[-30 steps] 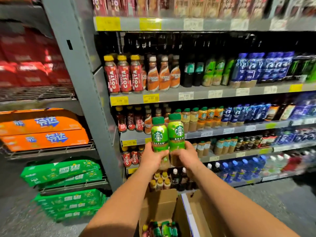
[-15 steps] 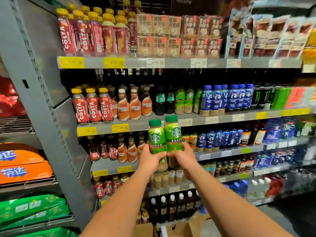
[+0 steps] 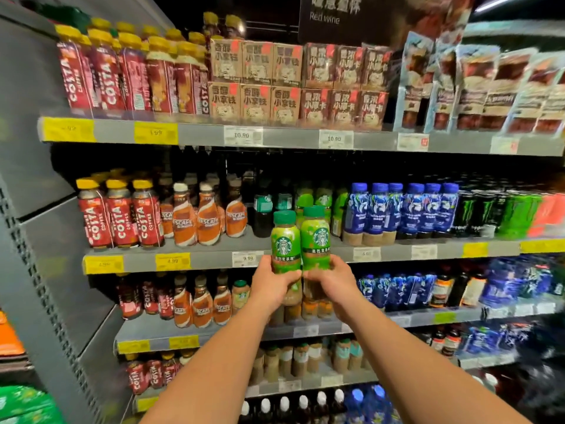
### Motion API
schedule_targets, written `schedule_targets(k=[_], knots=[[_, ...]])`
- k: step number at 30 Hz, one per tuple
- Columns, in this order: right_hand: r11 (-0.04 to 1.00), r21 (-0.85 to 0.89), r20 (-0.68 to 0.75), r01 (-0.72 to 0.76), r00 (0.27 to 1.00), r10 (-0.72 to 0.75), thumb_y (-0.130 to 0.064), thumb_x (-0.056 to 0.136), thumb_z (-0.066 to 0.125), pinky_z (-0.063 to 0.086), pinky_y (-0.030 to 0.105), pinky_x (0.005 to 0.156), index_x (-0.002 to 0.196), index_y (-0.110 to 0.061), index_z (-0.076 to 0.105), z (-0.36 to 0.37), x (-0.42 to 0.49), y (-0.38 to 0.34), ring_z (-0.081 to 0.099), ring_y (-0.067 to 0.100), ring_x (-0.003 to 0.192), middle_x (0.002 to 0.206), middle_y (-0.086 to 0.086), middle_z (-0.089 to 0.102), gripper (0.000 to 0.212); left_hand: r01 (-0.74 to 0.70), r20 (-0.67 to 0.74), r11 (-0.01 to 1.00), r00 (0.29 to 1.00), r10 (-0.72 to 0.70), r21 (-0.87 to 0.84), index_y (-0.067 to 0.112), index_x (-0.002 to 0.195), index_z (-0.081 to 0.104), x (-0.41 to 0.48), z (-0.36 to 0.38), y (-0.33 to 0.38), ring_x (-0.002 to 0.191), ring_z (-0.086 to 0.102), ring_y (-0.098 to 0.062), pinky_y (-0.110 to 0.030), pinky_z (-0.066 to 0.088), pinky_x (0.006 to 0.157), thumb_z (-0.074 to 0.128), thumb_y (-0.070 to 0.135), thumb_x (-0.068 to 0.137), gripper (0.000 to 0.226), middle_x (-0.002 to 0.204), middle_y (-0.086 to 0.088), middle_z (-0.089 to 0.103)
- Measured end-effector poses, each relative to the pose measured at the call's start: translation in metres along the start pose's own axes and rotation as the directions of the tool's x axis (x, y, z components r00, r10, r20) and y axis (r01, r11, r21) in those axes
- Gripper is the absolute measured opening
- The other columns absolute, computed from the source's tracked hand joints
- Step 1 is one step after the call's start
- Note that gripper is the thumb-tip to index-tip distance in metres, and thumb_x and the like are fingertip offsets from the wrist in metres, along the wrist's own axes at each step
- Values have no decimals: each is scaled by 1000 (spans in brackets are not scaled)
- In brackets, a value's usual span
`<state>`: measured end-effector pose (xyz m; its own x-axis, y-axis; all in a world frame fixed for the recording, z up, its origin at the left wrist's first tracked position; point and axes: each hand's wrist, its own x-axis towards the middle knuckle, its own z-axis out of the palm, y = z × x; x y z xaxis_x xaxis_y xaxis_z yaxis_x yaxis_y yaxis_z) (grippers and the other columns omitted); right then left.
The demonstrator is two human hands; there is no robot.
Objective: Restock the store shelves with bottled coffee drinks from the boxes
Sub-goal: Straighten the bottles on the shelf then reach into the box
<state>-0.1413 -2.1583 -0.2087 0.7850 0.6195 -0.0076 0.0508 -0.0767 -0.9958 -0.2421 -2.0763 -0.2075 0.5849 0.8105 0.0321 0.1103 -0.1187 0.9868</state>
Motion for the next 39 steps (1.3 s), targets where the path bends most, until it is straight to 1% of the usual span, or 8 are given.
schedule_targets(k=[7,12,16,19,25,29,34,39], knots=[[998,50,-74,34,997,-30,5,72,76,50,34,85,112,-2,54,0,70,-17,61,22,92,103,13,66,47,-55,29,997,998,53,58,12,110,49,85,21,23,96,59,-19,-30,44,81,74,12,80,39,106,-4,63],[995,4,-118,102,988,-100,1,74,75,49,29,78,109,-9,55,-21,113,-38,60,20,91,99,5,63,41,-92,46,996,995,92,-4,13,113,50,129,51,43,102,60,-23,-38,48,94,74,11,80,41,110,-4,63],[994,-39,-113,101,988,-105,-2,72,78,51,41,92,112,-6,59,-37,142,-42,64,25,99,108,10,68,44,-113,4,992,994,113,-50,17,111,51,150,74,49,101,61,-23,-43,48,96,74,10,80,40,106,-2,63],[994,-70,-132,86,987,-95,-7,72,79,52,43,93,109,-9,63,-43,163,-40,66,24,97,104,7,70,40,-109,-18,991,994,108,-74,18,110,50,160,87,51,98,60,-21,-39,48,95,73,9,80,39,101,1,60],[970,-228,-188,83,974,-128,-17,74,79,51,36,89,102,-16,64,-41,184,-24,63,19,93,100,1,69,32,-95,-101,995,990,99,41,14,114,53,179,101,34,98,58,-18,-35,47,92,77,13,77,43,106,0,62],[945,-314,-188,95,969,-160,-15,76,77,42,24,74,98,-15,62,-32,187,-16,57,15,84,91,-3,62,27,-63,-165,993,983,78,95,12,107,56,187,101,15,93,59,-17,-33,48,87,79,14,75,40,105,-4,65],[960,-273,-250,69,958,-140,-16,74,79,49,28,79,110,-12,61,-15,186,4,65,20,95,103,4,70,40,-67,-203,985,974,99,158,14,102,56,191,97,-1,89,57,-15,-29,46,81,79,16,74,37,96,1,62],[943,-325,-266,72,950,-164,-22,74,80,43,24,76,116,-11,60,-18,186,5,63,21,96,105,5,68,48,-89,-159,962,978,133,257,19,103,60,194,93,-2,94,61,-18,-30,49,80,78,28,75,34,99,3,64]])
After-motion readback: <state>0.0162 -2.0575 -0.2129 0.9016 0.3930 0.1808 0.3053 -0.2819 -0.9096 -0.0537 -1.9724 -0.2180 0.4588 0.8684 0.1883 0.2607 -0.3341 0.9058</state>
